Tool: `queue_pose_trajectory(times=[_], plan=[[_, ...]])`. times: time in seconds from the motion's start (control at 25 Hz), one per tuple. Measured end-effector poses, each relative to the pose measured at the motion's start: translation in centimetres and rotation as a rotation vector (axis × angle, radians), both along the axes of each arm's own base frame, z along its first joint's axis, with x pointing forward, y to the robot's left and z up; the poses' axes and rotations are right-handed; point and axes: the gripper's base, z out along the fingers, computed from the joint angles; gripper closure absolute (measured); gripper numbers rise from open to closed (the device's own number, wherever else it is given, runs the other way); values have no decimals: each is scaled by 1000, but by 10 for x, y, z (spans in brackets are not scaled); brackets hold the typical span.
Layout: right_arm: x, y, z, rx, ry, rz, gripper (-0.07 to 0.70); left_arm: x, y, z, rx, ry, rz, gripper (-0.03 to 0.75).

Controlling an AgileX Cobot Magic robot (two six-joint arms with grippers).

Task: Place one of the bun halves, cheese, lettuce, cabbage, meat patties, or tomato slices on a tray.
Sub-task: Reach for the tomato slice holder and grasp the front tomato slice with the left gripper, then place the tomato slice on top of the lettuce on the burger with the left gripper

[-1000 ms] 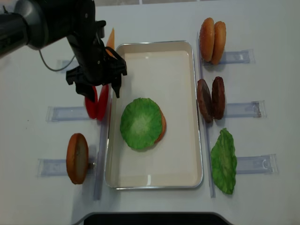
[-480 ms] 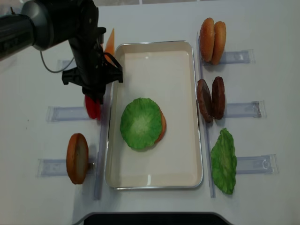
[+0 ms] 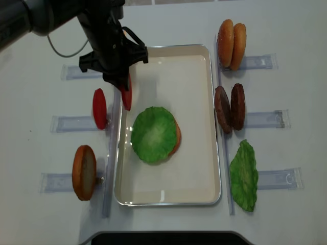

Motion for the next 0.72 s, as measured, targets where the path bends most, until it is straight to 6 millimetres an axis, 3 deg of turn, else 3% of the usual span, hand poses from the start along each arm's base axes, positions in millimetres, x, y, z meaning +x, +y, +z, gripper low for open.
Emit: queue_pose_trajectory(times=[0.4,0.72], plan=[[0,0,0,0,0,0,145,-16,2,26,-30,-2,0,656],[0,0,0,0,0,0,145,-54,-55,31,-8,-24,-104,656]])
